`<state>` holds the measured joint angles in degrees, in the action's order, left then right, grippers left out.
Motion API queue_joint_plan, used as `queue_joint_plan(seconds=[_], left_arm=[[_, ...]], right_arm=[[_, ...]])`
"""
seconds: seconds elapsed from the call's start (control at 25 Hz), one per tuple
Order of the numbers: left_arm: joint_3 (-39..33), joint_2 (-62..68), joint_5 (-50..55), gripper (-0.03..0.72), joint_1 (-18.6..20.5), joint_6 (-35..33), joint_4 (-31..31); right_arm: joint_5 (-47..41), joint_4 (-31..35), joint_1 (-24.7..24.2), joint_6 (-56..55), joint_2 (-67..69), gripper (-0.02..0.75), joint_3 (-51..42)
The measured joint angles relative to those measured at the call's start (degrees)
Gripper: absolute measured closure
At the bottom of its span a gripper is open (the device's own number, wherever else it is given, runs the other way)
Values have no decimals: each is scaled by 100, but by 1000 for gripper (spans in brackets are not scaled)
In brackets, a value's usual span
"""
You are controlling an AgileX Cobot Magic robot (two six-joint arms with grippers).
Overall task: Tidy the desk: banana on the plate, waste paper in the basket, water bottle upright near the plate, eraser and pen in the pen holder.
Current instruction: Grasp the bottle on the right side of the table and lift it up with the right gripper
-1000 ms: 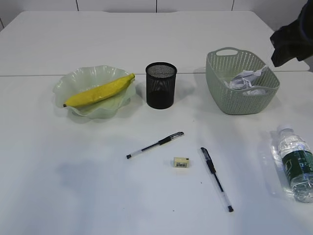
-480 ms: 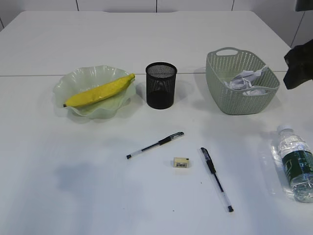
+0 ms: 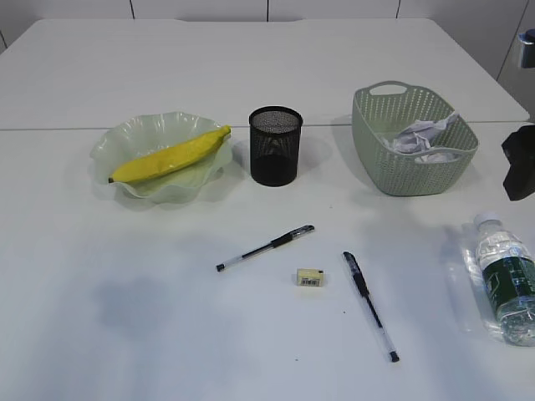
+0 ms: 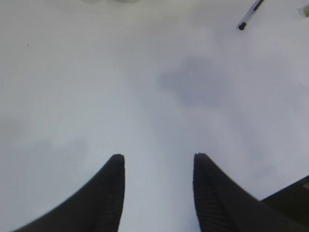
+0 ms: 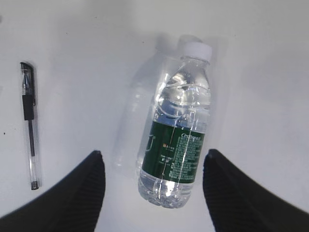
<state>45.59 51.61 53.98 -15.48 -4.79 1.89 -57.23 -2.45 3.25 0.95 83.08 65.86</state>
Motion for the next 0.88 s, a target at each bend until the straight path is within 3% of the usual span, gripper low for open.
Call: queue_joint_plan(seconds=[0.28, 0.88], left_arm=[[0, 0, 0, 360, 0, 0, 0], [0, 0, 0, 360, 0, 47, 21]], right_arm=[[207, -131, 0, -222, -2, 223, -112], [580, -244, 0, -305, 891, 223, -112]])
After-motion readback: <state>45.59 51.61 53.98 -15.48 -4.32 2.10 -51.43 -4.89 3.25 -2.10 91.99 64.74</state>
